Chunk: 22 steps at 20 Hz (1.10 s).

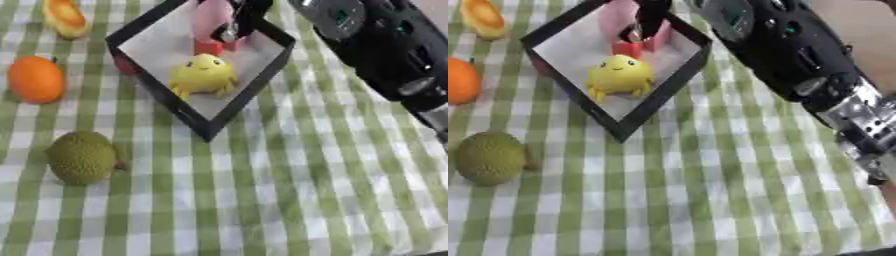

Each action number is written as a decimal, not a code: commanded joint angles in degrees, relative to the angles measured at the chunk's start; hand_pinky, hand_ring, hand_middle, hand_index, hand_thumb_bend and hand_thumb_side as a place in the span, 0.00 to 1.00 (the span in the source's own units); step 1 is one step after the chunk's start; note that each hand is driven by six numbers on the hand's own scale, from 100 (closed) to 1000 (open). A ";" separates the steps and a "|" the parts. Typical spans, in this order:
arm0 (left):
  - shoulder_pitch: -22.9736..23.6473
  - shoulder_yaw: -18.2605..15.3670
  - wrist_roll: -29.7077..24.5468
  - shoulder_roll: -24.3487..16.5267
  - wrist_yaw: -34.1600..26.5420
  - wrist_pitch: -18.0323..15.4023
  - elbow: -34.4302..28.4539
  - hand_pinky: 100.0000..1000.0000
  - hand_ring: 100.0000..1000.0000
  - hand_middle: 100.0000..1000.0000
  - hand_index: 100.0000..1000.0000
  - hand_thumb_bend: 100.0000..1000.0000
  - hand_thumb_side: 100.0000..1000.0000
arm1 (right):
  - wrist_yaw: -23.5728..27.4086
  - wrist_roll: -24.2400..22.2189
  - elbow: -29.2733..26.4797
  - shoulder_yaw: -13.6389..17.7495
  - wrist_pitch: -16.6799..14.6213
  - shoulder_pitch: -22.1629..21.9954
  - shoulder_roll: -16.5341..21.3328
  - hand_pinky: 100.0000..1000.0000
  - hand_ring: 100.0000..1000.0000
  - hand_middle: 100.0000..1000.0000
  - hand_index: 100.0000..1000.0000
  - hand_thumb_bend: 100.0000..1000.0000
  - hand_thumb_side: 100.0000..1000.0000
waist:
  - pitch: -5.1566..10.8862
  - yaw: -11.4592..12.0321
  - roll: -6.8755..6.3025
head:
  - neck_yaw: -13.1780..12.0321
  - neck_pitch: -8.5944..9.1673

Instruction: Pick up objects on the table and place them in the box.

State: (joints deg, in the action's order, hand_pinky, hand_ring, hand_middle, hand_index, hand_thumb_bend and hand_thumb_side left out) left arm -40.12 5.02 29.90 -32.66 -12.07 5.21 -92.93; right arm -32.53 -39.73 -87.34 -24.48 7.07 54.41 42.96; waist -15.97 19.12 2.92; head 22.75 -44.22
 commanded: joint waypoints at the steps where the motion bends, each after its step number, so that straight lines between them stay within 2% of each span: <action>1: -1.14 -0.35 -0.09 -0.99 -0.02 0.04 -0.93 0.76 0.83 0.79 0.78 0.71 0.67 | -0.23 -0.06 0.35 0.27 -0.94 0.95 0.61 0.78 0.70 0.56 0.64 0.26 0.00 | 0.88 0.09 0.41 | 0.19 0.10; 2: -1.12 -0.36 -0.07 -0.99 -0.02 0.05 -0.92 0.76 0.83 0.79 0.78 0.71 0.67 | -0.19 0.07 0.41 0.28 -1.09 0.94 0.58 0.78 0.71 0.58 0.66 0.28 0.00 | 0.89 0.07 0.41 | 0.19 0.10; 3: -1.09 -0.37 -0.04 -1.00 -0.01 0.07 -0.90 0.76 0.83 0.79 0.78 0.71 0.67 | -0.20 0.25 0.40 0.30 -1.24 0.93 0.59 0.80 0.75 0.65 0.72 0.35 0.00 | 0.90 0.06 0.41 | 0.17 0.10; 4: -1.06 -0.38 -0.02 -1.02 -0.01 0.07 -0.88 0.76 0.83 0.79 0.78 0.71 0.67 | -0.30 0.45 0.34 0.34 -1.41 0.93 0.64 0.81 0.77 0.69 0.74 0.36 0.00 | 0.91 0.03 0.41 | 0.15 0.10; 5: -1.03 -0.39 0.00 -1.03 0.00 0.08 -0.86 0.76 0.83 0.79 0.78 0.71 0.67 | -0.49 0.62 0.27 0.41 -1.58 0.94 0.70 0.83 0.81 0.75 0.80 0.41 0.06 | 0.93 0.00 0.41 | 0.14 0.10; 6: -0.98 -0.40 0.03 -1.04 0.00 0.09 -0.82 0.76 0.83 0.79 0.78 0.71 0.67 | -0.75 0.72 0.19 0.50 -1.79 0.93 0.77 0.84 0.81 0.75 0.80 0.41 0.07 | 0.95 -0.05 0.40 | 0.12 0.10; 8: -0.89 -0.41 0.07 -1.06 0.00 0.10 -0.76 0.76 0.83 0.79 0.78 0.71 0.67 | -1.41 0.57 0.10 0.65 -2.30 0.91 0.94 0.86 0.86 0.82 0.86 0.48 0.18 | 1.02 -0.16 0.38 | 0.14 0.10; 9: -0.85 -0.42 0.09 -1.07 0.01 0.10 -0.73 0.76 0.83 0.79 0.78 0.71 0.67 | -1.66 0.37 0.06 0.75 -2.59 0.89 0.99 0.86 0.86 0.82 0.86 0.49 0.19 | 1.05 -0.21 0.37 | 0.15 0.10; 12: -0.67 -0.47 0.17 -1.10 0.03 0.11 -0.65 0.76 0.83 0.79 0.78 0.71 0.67 | -1.99 0.33 -0.36 1.37 -3.05 0.86 1.29 0.87 0.88 0.85 0.89 0.48 0.25 | 1.25 -0.49 0.23 | 0.03 0.10; 17: -0.36 -0.55 0.26 -1.21 0.07 0.10 -0.61 0.76 0.83 0.79 0.78 0.72 0.67 | -0.21 1.24 -2.19 2.62 -2.30 0.46 2.37 0.86 0.86 0.85 0.89 0.44 0.24 | 1.63 -1.06 -0.05 | -0.45 0.10; 19: -0.09 -0.63 0.36 -1.38 0.12 0.12 -0.57 0.76 0.83 0.79 0.78 0.71 0.67 | 1.78 2.29 -4.88 3.57 -1.49 -0.23 3.65 0.86 0.86 0.84 0.88 0.41 0.22 | 1.82 -1.45 -0.21 | -1.09 0.10; 22: 0.61 -0.80 0.48 -2.31 0.29 0.17 -0.53 0.76 0.83 0.79 0.78 0.72 0.67 | 6.16 5.35 -12.87 6.43 0.99 -3.13 7.84 0.85 0.84 0.82 0.87 0.29 0.18 | 2.12 -2.19 -0.37 | -2.63 0.10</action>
State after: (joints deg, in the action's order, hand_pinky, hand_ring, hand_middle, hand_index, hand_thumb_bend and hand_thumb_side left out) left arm -38.92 4.99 30.14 -32.84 -12.00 5.37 -92.88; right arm -28.04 -35.61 -96.66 -20.00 7.27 50.59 47.42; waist -15.91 16.90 2.92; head 20.71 -44.22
